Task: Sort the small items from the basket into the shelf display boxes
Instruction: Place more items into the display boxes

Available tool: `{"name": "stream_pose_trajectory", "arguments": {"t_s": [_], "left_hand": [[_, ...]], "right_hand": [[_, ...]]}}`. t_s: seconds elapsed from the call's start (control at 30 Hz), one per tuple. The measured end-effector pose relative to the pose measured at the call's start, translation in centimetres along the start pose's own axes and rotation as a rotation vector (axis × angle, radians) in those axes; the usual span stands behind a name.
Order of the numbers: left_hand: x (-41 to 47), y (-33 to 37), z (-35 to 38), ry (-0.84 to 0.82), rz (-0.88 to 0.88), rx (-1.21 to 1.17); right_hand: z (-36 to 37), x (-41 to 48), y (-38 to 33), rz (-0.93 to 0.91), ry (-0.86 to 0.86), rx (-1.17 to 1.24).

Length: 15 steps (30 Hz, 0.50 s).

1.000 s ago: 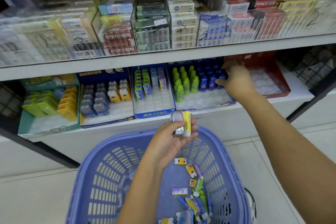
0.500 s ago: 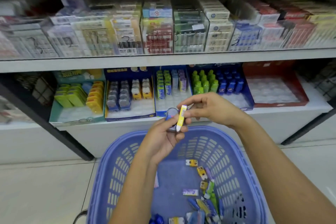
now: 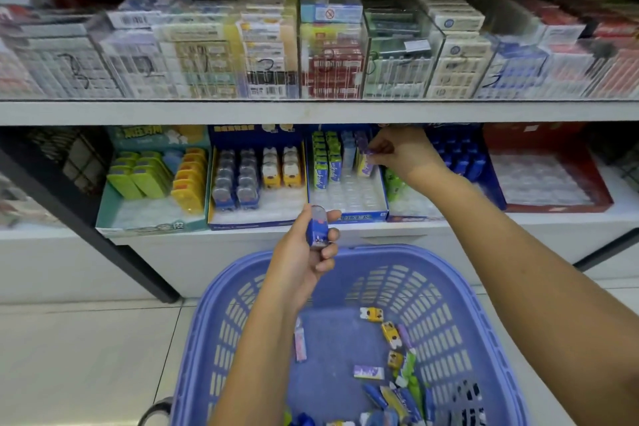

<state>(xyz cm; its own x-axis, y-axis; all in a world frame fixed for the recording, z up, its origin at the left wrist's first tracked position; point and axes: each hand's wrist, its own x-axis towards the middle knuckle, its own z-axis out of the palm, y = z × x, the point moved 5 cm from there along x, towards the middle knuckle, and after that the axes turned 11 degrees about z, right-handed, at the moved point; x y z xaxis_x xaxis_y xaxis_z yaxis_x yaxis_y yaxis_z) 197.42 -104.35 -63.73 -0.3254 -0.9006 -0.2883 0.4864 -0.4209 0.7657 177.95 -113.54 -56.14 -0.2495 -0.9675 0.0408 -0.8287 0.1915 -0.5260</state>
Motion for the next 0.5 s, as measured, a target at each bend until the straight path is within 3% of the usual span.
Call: {"name": "stream_pose_trajectory", "arguments": {"t_s": [0.23, 0.5], "left_hand": [[0.1, 0.1, -0.2, -0.042, -0.013, -0.045], [-0.3, 0.2, 0.1, -0.096, -0.033, -0.172]], "right_hand": [[-0.4, 1.1, -0.2, 0.040, -0.165, -0.132], [0.5, 1.6, -1.4, 0.044, -0.191, -0.282]]}}
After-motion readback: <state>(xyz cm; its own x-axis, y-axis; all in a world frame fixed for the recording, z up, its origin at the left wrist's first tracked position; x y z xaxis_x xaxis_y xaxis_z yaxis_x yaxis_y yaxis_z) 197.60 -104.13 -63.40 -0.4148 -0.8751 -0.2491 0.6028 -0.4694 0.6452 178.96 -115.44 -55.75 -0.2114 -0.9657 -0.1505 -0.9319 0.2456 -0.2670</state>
